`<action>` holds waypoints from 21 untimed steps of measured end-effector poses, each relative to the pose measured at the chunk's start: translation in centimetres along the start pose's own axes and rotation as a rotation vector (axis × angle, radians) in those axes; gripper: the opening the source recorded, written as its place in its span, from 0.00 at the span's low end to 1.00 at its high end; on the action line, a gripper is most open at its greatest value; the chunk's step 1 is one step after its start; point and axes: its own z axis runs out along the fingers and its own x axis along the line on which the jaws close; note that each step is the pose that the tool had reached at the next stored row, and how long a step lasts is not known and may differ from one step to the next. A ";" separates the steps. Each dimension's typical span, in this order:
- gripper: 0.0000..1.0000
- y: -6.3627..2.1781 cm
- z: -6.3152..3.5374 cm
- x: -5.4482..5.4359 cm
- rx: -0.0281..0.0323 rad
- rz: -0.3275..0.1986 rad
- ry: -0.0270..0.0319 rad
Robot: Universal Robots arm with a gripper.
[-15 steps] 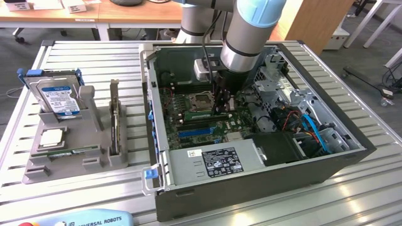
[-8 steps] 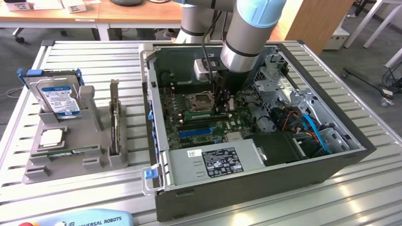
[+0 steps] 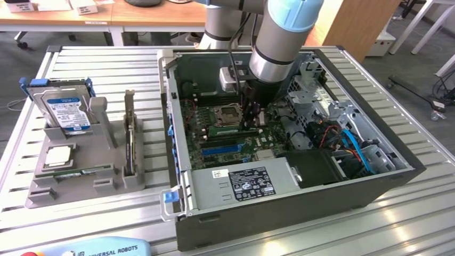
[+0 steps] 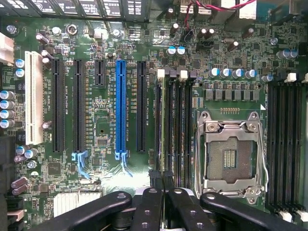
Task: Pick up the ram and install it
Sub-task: 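Insert the ram into the slot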
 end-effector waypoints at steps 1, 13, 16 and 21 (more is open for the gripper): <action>0.12 0.00 0.02 0.0 0.0001 0.000 -0.0003; 0.12 0.03 0.04 -0.1 0.0000 0.000 -0.0002; 0.12 0.03 0.03 0.0 0.0000 0.000 -0.0002; 0.12 0.03 0.07 0.0 0.0000 0.000 -0.0001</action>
